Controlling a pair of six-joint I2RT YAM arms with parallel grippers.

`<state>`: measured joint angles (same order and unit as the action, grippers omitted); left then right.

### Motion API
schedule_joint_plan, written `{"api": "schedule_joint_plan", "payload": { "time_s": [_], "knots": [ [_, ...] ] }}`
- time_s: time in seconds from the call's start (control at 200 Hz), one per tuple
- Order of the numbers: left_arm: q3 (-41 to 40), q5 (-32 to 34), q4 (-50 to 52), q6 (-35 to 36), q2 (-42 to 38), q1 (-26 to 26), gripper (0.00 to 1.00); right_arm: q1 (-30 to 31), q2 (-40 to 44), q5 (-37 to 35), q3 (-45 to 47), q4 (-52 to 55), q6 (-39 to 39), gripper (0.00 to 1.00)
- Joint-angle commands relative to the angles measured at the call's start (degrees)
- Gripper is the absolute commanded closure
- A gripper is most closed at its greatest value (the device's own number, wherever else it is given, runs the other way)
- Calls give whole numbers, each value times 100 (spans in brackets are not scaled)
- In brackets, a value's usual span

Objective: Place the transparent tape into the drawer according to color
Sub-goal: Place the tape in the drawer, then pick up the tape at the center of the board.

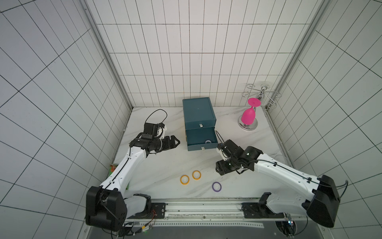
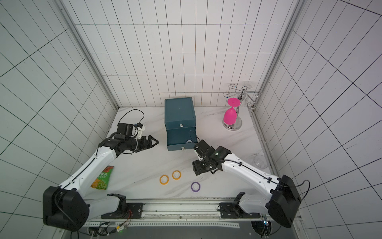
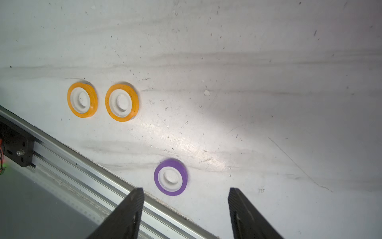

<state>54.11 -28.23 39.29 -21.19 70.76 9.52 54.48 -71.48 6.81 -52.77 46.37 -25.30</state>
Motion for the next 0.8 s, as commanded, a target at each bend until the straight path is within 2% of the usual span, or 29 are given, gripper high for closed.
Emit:
{"api": "schedule_joint_plan", "payload": {
  "time_s": [0.0, 0.245, 0.5, 0.795],
  "knots": [
    [-118, -111, -141, 12, -123, -29, 9, 277, 56, -125, 346, -226, -310, 30],
    [-274, -179, -75, 36, -224, -26, 9, 627, -467, -549, 591, -661, -428, 30],
    [-361, -192, -11, 71, -307, -28, 9, 769, -1137, -595, 627, -818, -526, 42],
    [-378, -183, 13, 98, -332, -28, 9, 1016, -972, -390, 846, -712, -741, 44]
  ]
}}
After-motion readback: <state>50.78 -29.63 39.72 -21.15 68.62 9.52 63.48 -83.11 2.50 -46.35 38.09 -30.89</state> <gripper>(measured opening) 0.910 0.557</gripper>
